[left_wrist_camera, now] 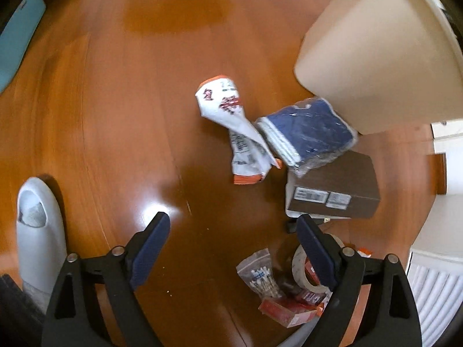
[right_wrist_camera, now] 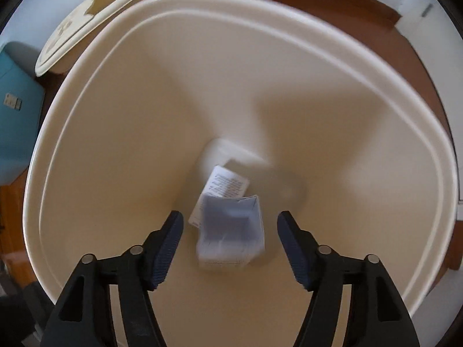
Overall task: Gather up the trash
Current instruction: 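Open the right tool to drop the white carton into the wastebasket, then grasp the orange-white snack wrapper with the left tool while the right tool grasps a white printed wrapper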
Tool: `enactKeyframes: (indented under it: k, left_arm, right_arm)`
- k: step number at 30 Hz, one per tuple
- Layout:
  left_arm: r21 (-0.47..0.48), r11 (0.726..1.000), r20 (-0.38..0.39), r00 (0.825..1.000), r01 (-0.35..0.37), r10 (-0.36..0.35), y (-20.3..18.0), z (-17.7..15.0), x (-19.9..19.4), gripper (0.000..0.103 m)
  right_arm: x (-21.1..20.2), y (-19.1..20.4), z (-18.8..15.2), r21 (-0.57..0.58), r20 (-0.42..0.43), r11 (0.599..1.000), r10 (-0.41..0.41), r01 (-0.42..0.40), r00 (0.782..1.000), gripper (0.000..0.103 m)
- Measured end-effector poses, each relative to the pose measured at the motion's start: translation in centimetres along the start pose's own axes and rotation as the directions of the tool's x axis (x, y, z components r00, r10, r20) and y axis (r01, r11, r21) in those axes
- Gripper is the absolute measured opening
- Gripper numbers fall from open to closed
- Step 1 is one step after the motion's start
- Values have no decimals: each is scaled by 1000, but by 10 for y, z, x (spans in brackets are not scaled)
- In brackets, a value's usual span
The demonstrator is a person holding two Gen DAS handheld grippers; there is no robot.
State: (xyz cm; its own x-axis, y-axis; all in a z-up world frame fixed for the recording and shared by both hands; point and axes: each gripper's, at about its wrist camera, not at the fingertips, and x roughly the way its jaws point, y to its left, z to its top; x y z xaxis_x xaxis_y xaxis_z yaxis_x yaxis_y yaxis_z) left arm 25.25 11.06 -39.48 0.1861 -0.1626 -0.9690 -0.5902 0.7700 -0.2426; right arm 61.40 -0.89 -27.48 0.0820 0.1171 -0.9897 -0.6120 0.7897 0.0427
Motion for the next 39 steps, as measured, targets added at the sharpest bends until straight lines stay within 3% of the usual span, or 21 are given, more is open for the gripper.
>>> enactKeyframes:
  k: [2, 4, 7, 10, 12, 14, 17, 19, 22, 23, 24, 26, 29, 32, 36, 37, 39]
  left_arm:
    - [-38, 999, -4, 1000, 1, -2, 8, 6, 8, 89]
    - [-102, 995, 12, 1000, 8, -7, 17, 19, 10, 89]
    - [-221, 974, 42, 998, 44, -36, 28, 50, 17, 89]
    - [-295, 953, 65, 997, 61, -44, 31, 81, 32, 89]
    - [-323, 945, 43, 999, 41, -28, 32, 94, 46, 89]
    - [-354, 935, 5, 1000, -19, 22, 35, 102, 61, 89]
    - [-400, 916, -34, 999, -21, 8, 40, 105, 79, 88]
    - [-405, 914, -54, 999, -27, 6, 39, 107, 89, 75]
    - [-387, 921, -56, 998, -52, 32, 33, 112, 93, 58]
    - [-368, 928, -58, 997, -67, 49, 30, 114, 93, 40]
    - [-355, 932, -64, 997, -65, 45, 26, 117, 93, 29]
    - [-340, 940, -71, 997, -43, 20, 23, 120, 94, 19]
    - [-310, 951, -34, 999, -19, 9, 23, 122, 80, 16]
    - [-273, 962, 37, 999, -5, 15, 26, 117, 51, 16]
    - [-229, 973, 131, 991, 7, 24, 27, 107, -3, 16]
    - [-221, 975, 156, 988, 16, 19, 26, 105, -19, 16]
    - [-201, 979, 217, 976, 35, 10, 23, 101, -53, 16]
  right_arm:
    - [-20, -8, -5, 41, 88, 999, 26, -30, 996, 71]
    - [-57, -10, -19, 77, 254, 994, 61, -83, 965, 71]
    - [-116, -10, -81, 69, 502, 977, 140, -201, 853, 72]
    - [-145, -5, -163, 101, 635, 953, 158, -285, 756, 82]
    - [-143, 0, -204, 123, 648, 945, 154, -303, 745, 83]
    - [-135, -2, -235, 172, 638, 949, 97, -264, 764, 83]
    - [-101, -7, -261, 274, 574, 942, 2, -194, 819, 83]
    - [-56, -20, -293, 381, 448, 913, -46, -144, 893, 83]
    - [7, -39, -349, 532, 286, 835, -21, -141, 958, 83]
    - [17, -39, -362, 562, 259, 815, -10, -142, 966, 83]
    - [34, -39, -381, 605, 223, 784, 3, -141, 975, 83]
    - [57, -37, -409, 669, 183, 730, 22, -141, 983, 83]
    - [77, -29, -429, 693, 160, 708, 32, -135, 987, 83]
    - [94, -20, -434, 670, 128, 732, 56, -128, 990, 82]
    - [113, -11, -424, 654, 25, 756, 13, -26, 1000, 81]
    - [117, -11, -425, 658, 11, 752, 27, -28, 1000, 77]
    - [113, -6, -421, 627, 38, 778, 10, -32, 999, 47]
